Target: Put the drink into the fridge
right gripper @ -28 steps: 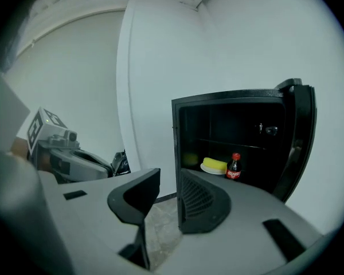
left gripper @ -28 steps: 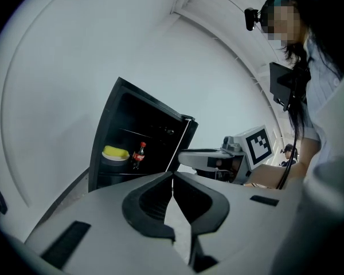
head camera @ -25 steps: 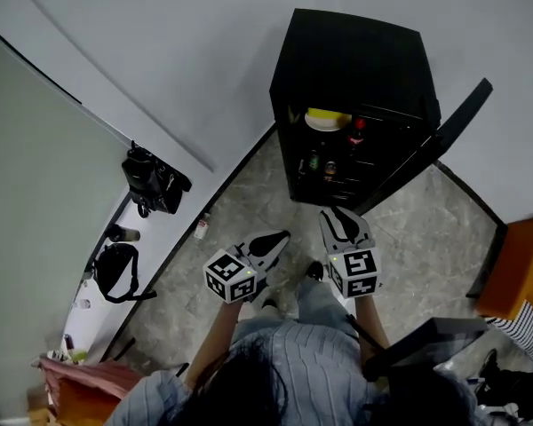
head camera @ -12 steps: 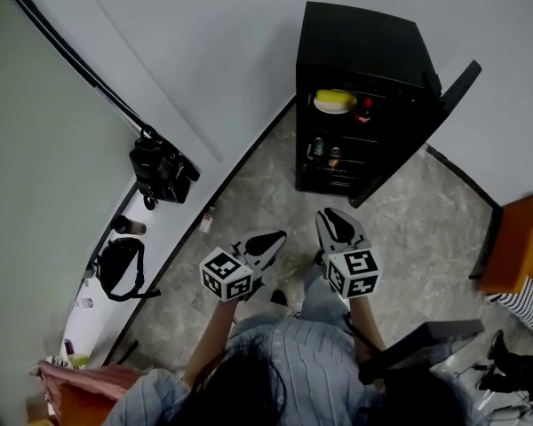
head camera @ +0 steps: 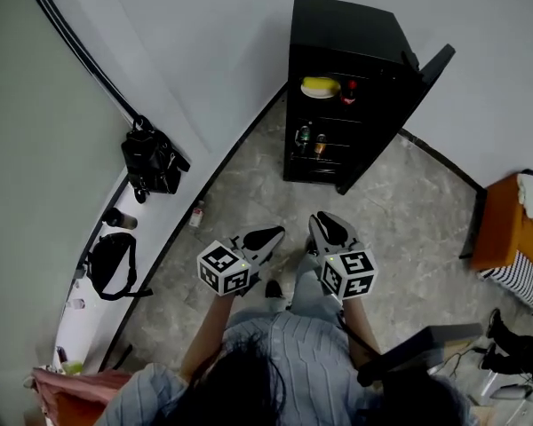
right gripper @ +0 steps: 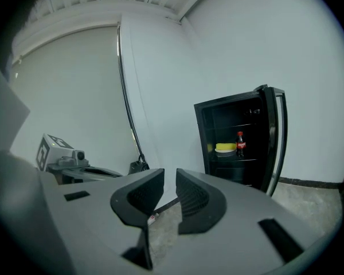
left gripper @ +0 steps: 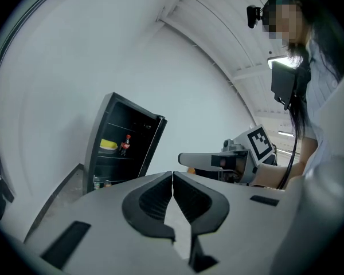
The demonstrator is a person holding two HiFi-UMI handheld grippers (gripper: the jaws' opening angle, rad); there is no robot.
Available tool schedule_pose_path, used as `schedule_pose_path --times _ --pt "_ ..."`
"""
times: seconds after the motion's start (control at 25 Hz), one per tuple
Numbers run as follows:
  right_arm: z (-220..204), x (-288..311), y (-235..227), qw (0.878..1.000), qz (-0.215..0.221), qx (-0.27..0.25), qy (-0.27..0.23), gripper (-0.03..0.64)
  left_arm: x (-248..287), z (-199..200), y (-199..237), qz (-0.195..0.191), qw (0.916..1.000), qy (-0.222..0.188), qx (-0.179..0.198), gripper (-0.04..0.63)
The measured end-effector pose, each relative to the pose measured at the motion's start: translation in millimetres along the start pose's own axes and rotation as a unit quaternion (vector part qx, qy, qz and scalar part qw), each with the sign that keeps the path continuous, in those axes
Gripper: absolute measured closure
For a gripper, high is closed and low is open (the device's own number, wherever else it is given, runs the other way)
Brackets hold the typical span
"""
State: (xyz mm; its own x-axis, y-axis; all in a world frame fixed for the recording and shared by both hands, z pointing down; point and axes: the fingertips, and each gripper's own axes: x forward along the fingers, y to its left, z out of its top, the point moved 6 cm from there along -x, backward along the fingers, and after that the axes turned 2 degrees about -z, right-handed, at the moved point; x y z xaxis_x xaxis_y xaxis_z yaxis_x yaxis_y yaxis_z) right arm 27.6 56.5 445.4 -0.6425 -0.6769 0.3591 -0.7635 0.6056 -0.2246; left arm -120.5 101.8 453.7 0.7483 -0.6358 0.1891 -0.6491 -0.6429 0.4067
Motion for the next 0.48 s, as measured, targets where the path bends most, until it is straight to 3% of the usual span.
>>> schedule_pose_path --times 0.48 --pt "-18 -46 14 0.999 -0.023 0.017 -0.017 0.554 -3 -7 -37 -0.049 0.9984 0.002 0.028 0.586"
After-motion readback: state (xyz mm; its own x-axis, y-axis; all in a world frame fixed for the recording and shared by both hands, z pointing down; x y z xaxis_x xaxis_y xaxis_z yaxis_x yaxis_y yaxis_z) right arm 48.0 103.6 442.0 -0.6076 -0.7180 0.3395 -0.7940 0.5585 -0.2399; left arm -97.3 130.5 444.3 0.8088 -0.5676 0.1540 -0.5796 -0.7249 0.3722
